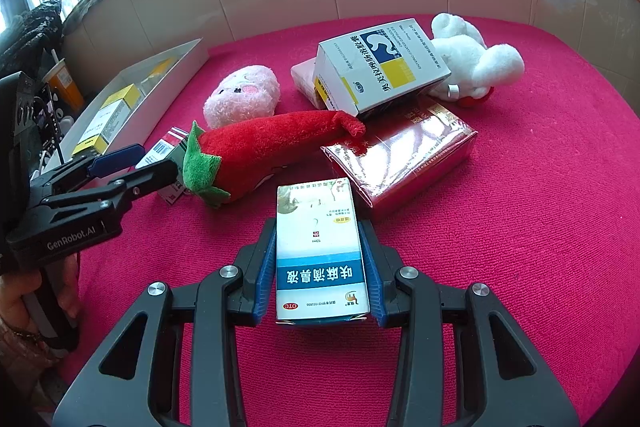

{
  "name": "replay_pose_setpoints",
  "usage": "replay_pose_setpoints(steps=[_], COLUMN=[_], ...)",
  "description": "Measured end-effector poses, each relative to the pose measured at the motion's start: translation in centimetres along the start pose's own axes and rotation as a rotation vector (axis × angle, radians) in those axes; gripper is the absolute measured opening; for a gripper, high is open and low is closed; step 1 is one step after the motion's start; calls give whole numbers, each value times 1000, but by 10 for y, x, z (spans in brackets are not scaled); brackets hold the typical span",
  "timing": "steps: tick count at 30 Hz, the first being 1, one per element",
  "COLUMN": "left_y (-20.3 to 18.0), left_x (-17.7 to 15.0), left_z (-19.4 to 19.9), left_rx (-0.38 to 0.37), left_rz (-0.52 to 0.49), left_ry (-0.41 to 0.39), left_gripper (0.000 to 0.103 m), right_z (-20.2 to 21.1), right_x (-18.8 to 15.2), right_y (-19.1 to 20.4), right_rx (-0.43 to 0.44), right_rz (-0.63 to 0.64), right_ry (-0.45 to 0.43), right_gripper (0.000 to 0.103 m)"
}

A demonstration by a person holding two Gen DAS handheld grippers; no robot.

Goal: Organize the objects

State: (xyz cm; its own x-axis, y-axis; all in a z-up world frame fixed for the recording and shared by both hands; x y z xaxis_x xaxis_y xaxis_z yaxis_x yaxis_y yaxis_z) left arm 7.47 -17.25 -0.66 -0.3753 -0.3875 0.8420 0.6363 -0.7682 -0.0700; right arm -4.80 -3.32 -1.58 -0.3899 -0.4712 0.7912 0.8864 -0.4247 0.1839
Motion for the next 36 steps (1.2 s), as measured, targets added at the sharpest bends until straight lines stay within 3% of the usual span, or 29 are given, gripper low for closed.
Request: replay_pose_setpoints(steps=[5, 9, 16, 20, 25, 29, 36], left_y=[-6, -3, -10, -19, -9, -6, -17], left_x=[-3, -2, 1, -2, -5, -4, -1], left_z=[-4, -3, 6, -2, -11, -7, 4], left_rx=[14, 25, 45, 18, -1, -3, -18], left_rz=[-37, -24, -73, -114, -53, -29, -87], left_ry=[21, 15, -34, 10, 63, 44, -12], left_gripper=[67, 61, 56, 56, 36, 31, 31], right_z=[-1, -1, 0, 0, 0, 1, 1], right_x=[-1, -1, -1, -1, -1, 0, 0], right_y=[0, 0, 0, 0, -1, -1, -1], right_rx=[-1, -2, -1, 1, 6, 7, 6], right_rz=[2, 2, 1, -1, -7, -9, -9], right_ry=[0, 0, 0, 0, 0, 0, -1], right_gripper=[38, 38, 38, 38, 38, 38, 38])
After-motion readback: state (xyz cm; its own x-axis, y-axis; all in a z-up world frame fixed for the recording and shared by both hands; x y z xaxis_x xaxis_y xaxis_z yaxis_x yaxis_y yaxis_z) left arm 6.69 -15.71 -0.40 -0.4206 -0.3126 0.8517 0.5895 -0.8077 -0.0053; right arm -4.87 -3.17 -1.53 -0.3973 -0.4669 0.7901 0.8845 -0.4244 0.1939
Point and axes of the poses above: each gripper's, at about its wrist camera, not at the fingertips, and z roughly against the way its jaws point, y to its left, x to its top, the point moved 4 cm from there along -z, roughly the way its jaws point, and after that the axes turned 12 degrees about -y, right-handed, at the moved point
